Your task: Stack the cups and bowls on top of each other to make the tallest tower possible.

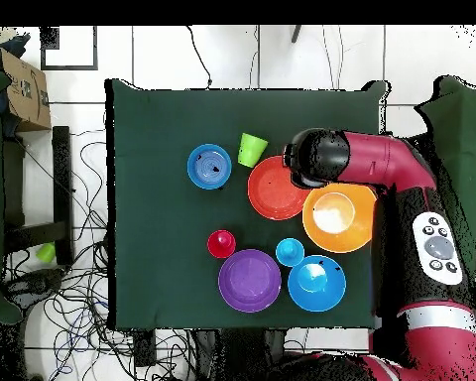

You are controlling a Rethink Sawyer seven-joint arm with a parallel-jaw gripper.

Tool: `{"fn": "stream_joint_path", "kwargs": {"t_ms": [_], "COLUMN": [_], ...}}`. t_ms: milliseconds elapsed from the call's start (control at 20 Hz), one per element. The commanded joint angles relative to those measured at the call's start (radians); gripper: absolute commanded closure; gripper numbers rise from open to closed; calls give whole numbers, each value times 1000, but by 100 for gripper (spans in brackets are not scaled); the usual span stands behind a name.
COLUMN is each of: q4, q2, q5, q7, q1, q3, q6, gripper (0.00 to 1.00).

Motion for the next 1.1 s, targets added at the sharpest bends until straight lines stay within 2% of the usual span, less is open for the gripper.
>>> {"fn": "stream_joint_path", "kwargs": {"t_ms": [50, 300, 600, 750, 950, 1100], "q4": [-40, -54, -77, -103, -157, -216], "q2": [96, 126, 141, 158, 189, 238], "q5": [-77, -95, -92, -92, -68, -27], "q7": [-284, -266, -239, -266, -330, -453], "q1": [46, 49, 54, 40, 18, -19], "q3": [133, 143, 160, 180, 233, 318], "q6": [79, 20, 10, 18, 78, 168], "gripper": [0, 0, 0, 0, 0, 0]}}
